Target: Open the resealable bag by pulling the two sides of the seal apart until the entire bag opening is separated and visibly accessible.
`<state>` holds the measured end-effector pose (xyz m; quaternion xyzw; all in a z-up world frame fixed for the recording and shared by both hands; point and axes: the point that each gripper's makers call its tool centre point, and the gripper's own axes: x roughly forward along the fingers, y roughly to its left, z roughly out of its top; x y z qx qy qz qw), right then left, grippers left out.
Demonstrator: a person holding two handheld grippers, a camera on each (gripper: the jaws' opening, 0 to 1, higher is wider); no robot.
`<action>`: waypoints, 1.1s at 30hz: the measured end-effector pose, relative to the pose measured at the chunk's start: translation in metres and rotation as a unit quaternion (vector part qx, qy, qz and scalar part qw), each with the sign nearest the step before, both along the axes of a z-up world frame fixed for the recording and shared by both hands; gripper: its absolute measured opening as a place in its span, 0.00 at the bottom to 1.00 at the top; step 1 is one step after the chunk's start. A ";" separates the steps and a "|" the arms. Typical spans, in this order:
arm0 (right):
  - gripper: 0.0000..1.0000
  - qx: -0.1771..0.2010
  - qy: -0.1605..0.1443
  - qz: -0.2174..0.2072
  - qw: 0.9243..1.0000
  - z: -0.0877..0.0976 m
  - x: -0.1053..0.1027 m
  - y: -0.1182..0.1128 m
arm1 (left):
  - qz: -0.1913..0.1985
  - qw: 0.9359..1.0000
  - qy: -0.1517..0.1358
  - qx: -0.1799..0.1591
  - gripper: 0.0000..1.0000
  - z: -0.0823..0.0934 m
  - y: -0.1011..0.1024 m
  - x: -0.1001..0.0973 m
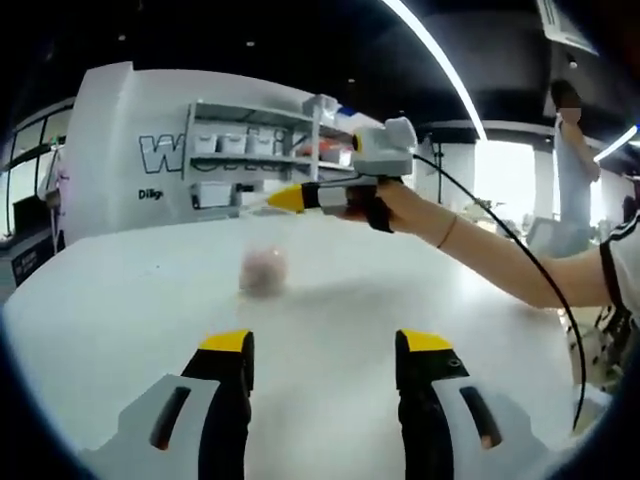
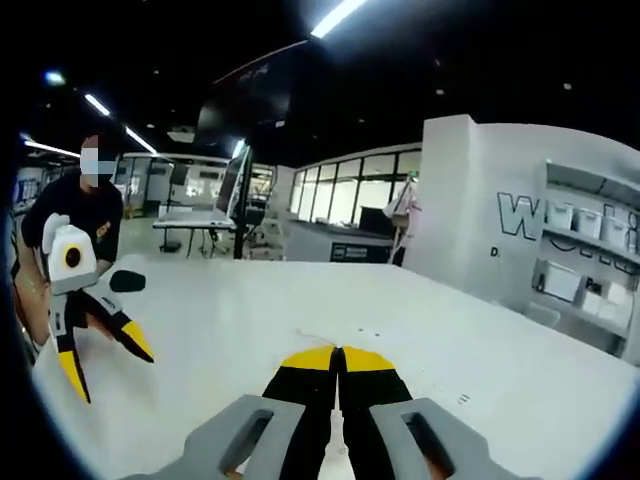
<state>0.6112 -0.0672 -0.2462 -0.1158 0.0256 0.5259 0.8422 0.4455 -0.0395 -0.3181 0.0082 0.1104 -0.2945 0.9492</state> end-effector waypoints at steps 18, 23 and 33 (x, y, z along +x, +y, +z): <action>0.00 -0.002 -0.001 0.002 1.000 -0.001 0.016 0.005 | 0.002 1.000 0.002 0.000 0.57 -0.001 0.000 -0.001; 0.00 0.002 0.008 0.004 1.000 -0.007 0.015 0.006 | 0.002 1.000 0.003 0.002 0.57 -0.001 0.000 -0.001; 0.00 0.004 0.016 0.010 1.000 -0.010 0.006 0.002 | -0.003 1.000 0.004 0.003 0.57 -0.002 -0.002 -0.001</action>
